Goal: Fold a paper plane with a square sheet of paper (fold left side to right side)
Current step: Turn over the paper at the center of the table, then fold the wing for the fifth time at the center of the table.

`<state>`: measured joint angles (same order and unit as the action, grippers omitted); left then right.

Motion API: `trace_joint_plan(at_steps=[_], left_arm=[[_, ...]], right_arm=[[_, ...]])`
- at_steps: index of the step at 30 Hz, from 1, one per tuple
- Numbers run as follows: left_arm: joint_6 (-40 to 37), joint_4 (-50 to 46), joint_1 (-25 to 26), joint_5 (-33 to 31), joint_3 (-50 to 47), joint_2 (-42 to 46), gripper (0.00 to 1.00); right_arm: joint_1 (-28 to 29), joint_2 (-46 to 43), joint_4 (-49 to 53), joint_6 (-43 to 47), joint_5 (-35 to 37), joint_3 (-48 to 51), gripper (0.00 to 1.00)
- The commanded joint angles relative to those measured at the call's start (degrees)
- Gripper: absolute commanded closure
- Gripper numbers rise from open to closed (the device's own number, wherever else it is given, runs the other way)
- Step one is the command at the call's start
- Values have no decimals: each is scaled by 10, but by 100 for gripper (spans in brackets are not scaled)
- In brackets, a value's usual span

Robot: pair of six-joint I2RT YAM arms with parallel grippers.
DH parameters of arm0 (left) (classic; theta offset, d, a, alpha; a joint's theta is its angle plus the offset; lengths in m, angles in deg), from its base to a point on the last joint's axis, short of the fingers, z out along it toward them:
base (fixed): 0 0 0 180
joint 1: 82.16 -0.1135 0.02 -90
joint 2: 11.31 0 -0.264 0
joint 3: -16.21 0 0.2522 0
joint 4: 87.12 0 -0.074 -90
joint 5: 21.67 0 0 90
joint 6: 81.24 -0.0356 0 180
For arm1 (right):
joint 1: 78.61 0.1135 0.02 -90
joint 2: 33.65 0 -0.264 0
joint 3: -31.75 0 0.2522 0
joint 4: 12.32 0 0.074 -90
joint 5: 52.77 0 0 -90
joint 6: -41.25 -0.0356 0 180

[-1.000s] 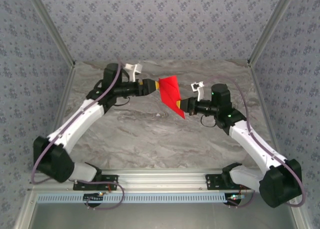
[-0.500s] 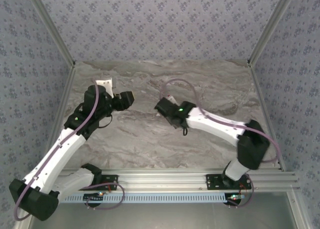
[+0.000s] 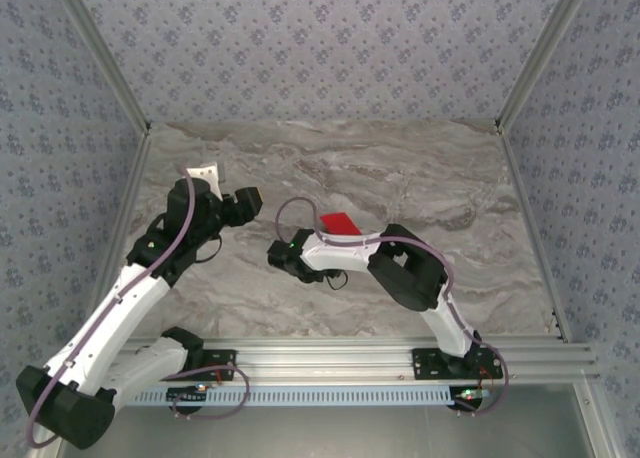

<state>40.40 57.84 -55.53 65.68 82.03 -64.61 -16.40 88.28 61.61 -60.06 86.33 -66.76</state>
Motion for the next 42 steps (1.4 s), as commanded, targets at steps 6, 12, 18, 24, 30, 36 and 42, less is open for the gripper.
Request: trace_joint_plan(at_steps=[6, 12, 18, 24, 30, 36, 42], left_arm=[[44, 23, 1, 25, -4, -66, 24], [77, 70, 1, 111, -3, -142, 23], [111, 177, 30, 227, -15, -248, 24], [148, 252, 79, 273, 16, -376, 25], [164, 287, 100, 289, 44, -466, 27], [169, 325, 101, 327, 64, -516, 38], [127, 322, 98, 329, 74, -540, 66]], right_arm=[[6, -99, -84, 8, -190, 35, 50], [-44, -274, -180, -17, -335, 146, 26], [-215, -468, -343, -55, -539, 318, 17], [-397, -583, -456, -101, -735, 443, 10], [-457, -612, -459, -93, -819, 477, 10], [-489, -617, -460, -85, -832, 499, 10], [-491, -608, -484, -78, -850, 506, 10]])
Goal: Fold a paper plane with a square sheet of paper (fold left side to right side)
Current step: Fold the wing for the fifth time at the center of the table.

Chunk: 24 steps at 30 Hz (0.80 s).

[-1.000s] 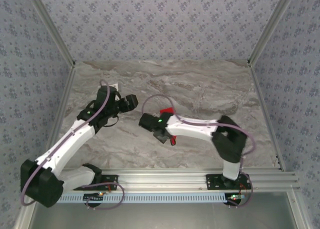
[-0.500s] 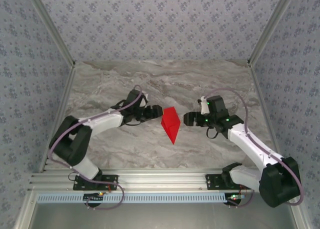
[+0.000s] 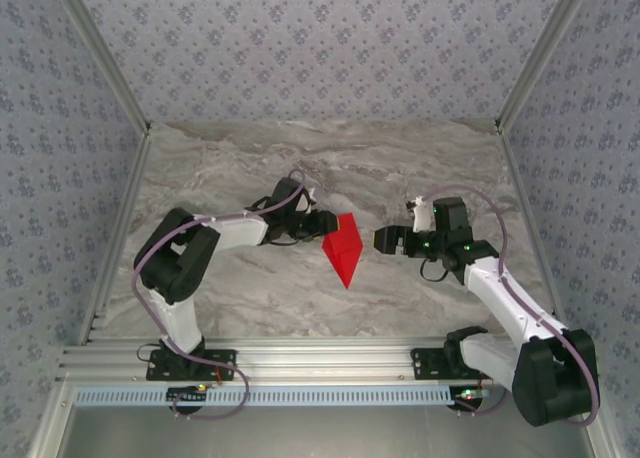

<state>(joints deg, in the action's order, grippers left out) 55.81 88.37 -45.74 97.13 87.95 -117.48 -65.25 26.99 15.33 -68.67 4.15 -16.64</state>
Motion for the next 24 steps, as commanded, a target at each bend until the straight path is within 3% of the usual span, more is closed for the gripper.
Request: trace_joint_plan(at_steps=[1, 8, 14, 17, 24], left_arm=[[-33, 21, -3, 15, 13, -13, 72], [-57, 82, -25, 41, -29, 3, 100], [-78, 125, -43, 85, -80, 55, 100], [-78, 150, -52, 120, -99, 79, 100], [-78, 175, -56, 185, -123, 126, 100]], right_arm=[[-2, 5, -27, 9, -32, 7, 10], [-8, 31, -51, 17, -49, 14, 12], [-48, 104, -179, -19, -181, 28, 13], [-47, 157, -210, 3, -241, 7, 21], [-44, 251, -334, 14, -309, -11, 26]])
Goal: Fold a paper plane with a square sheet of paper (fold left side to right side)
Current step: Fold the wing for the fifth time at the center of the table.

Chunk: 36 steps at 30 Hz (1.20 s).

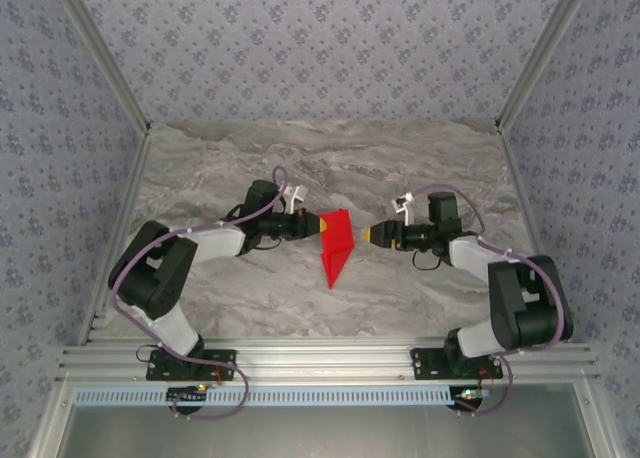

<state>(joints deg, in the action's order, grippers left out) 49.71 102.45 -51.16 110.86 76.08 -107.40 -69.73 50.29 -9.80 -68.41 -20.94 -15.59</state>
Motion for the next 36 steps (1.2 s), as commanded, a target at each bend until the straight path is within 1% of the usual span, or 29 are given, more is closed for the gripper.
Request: trace_joint_plan(at_steps=[1, 7, 8, 11, 15, 18, 23, 26, 29, 31, 34, 36], left_arm=[[-16, 37, -2, 56, -5, 31, 100], [-10, 52, -2, 92, -12, 55, 100], [-12, 51, -2, 96, -12, 57, 100], [-6, 61, -2, 104, -12, 57, 100], [3, 73, -1, 113, -11, 53, 100], [1, 73, -2, 109, -13, 53, 100], [-2, 69, -2, 102, -14, 51, 100], [-7, 60, -3, 96, -15, 50, 100], [-12, 53, -4, 90, -15, 46, 100], [-12, 52, -4, 88, -14, 42, 100], [-14, 50, -4, 88, -13, 36, 100], [-16, 44, -5, 86, -10, 31, 100]], right_arm=[[1, 29, -103, 12, -66, -22, 26], [7, 97, -188, -4, -121, -35, 28], [11, 102, -189, -3, -126, -39, 28], [31, 110, -162, 13, -145, -54, 29], [45, 120, -102, 52, -164, -80, 35], [46, 122, -91, 58, -169, -82, 40], [43, 122, -30, 96, -170, -93, 54], [38, 121, -15, 103, -168, -93, 60], [38, 121, -6, 105, -166, -95, 69], [38, 121, 6, 111, -164, -96, 73], [37, 119, 24, 121, -159, -97, 77], [37, 117, 30, 121, -154, -98, 83]])
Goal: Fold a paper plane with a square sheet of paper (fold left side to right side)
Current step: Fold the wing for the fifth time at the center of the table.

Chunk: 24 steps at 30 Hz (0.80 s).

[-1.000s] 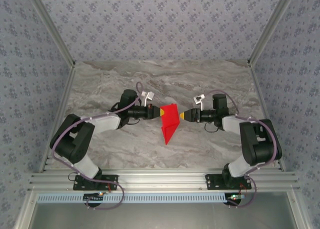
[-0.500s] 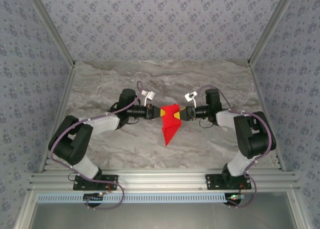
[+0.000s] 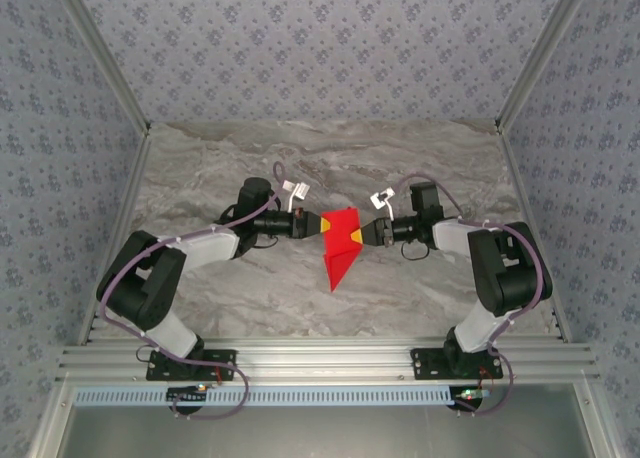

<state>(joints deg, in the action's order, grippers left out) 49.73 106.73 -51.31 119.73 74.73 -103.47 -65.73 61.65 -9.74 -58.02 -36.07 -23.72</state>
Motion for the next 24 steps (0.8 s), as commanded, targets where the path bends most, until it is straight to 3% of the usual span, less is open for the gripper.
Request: trace_joint_plan(at_steps=[1, 6, 8, 12, 18, 24], left_arm=[[-17, -2, -4, -3, 4, -10, 100], [-50, -61, -9, -34, 11, -3, 80], [-81, -121, -11, -77, 17, 12, 58], [-138, -232, -9, -191, 24, 63, 44], [-209, -367, 59, -338, 46, 134, 40], [-210, -424, 171, -404, 61, 144, 40]], right_arm=[[-3, 3, 35, 16, 4, -17, 85], [-3, -3, 81, 12, 54, -21, 98], [-3, -1, 109, 3, 86, -26, 100], [1, 15, 169, -23, 127, -42, 100], [16, 5, 223, -99, 194, -62, 100], [36, 11, 253, -152, 238, -82, 100]])
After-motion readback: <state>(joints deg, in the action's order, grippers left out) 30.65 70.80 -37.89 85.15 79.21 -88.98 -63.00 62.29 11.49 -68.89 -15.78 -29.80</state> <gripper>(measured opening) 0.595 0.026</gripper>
